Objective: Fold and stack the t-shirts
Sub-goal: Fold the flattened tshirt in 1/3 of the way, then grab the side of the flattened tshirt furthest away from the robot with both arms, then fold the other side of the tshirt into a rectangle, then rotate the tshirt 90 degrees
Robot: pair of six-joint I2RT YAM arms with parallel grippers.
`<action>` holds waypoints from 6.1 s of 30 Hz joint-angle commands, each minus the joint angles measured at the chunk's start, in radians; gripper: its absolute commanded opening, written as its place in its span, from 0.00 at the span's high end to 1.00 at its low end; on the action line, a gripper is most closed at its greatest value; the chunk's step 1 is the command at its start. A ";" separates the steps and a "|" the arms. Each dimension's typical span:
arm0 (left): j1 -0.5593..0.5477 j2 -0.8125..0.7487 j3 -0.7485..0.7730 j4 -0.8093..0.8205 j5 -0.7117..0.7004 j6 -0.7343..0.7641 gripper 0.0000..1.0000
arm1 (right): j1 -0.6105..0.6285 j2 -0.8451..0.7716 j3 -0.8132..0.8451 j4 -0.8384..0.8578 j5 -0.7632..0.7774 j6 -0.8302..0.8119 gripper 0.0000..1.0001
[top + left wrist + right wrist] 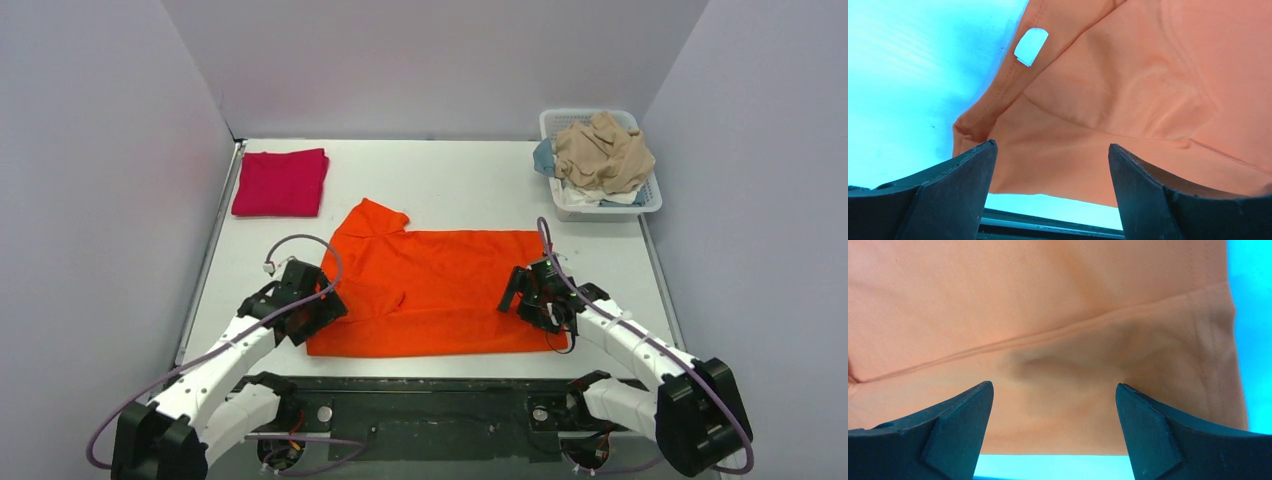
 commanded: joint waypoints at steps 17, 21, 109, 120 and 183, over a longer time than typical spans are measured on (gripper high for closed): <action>0.075 0.767 1.041 0.129 -0.080 0.416 0.08 | -0.196 0.314 0.536 -0.073 0.319 -0.146 0.14; 0.088 1.042 1.294 0.069 -0.086 0.508 0.09 | -0.197 0.422 0.597 -0.042 0.372 -0.142 0.15; -0.097 0.170 0.363 0.107 -0.109 0.199 1.00 | -0.075 0.472 0.576 -0.200 0.568 -0.079 1.00; -0.137 -0.064 0.190 0.000 -0.095 0.092 1.00 | -0.067 0.306 0.428 -0.205 0.519 -0.076 1.00; -0.040 1.775 2.095 -0.005 0.271 0.381 0.10 | 0.498 0.380 0.217 0.058 -0.023 -0.011 0.24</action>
